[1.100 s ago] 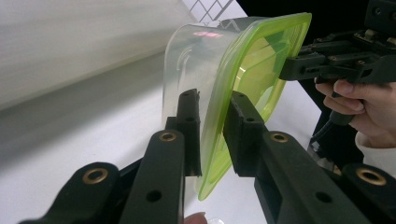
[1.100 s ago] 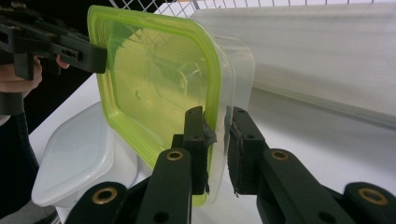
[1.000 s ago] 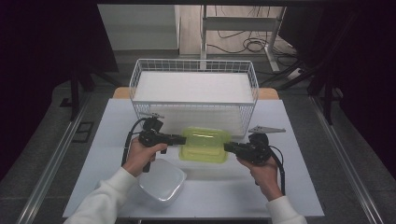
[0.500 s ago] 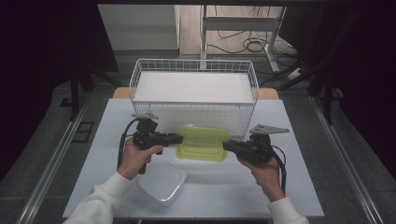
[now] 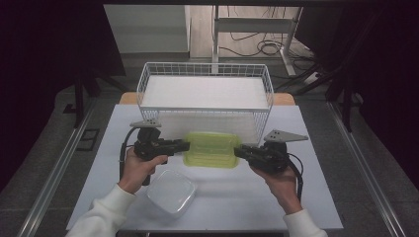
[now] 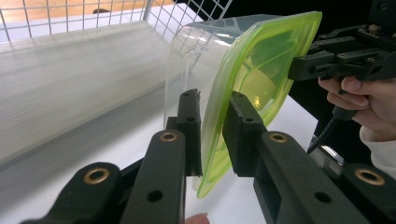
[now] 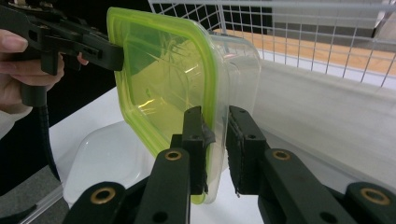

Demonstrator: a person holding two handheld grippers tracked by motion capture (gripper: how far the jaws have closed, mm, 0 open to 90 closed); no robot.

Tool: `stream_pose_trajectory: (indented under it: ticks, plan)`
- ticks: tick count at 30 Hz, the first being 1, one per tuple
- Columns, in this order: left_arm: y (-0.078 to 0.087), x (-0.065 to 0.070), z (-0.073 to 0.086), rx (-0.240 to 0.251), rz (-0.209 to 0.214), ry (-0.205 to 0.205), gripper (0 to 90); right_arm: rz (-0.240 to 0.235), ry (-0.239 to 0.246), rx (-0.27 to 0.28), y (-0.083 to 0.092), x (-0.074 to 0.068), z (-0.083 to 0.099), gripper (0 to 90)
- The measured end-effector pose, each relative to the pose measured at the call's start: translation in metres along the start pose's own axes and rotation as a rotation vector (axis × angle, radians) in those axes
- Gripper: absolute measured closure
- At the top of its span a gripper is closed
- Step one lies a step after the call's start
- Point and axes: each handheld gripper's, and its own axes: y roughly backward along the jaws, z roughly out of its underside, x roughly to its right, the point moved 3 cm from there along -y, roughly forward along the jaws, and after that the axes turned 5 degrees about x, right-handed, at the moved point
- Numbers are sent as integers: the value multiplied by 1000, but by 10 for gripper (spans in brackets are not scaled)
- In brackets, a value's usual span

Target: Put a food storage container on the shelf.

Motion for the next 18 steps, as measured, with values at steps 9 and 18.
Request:
stream_pose_trajectory:
  ticks: [9, 18]
  plan:
    - [10, 4, -10, 28, 0, -24, 778, 1, 31, 43, 1, -7, -9, 781]
    - [19, 7, -22, 62, -4, -46, 778, -13, 70, 68, 2, -10, -26, 780]
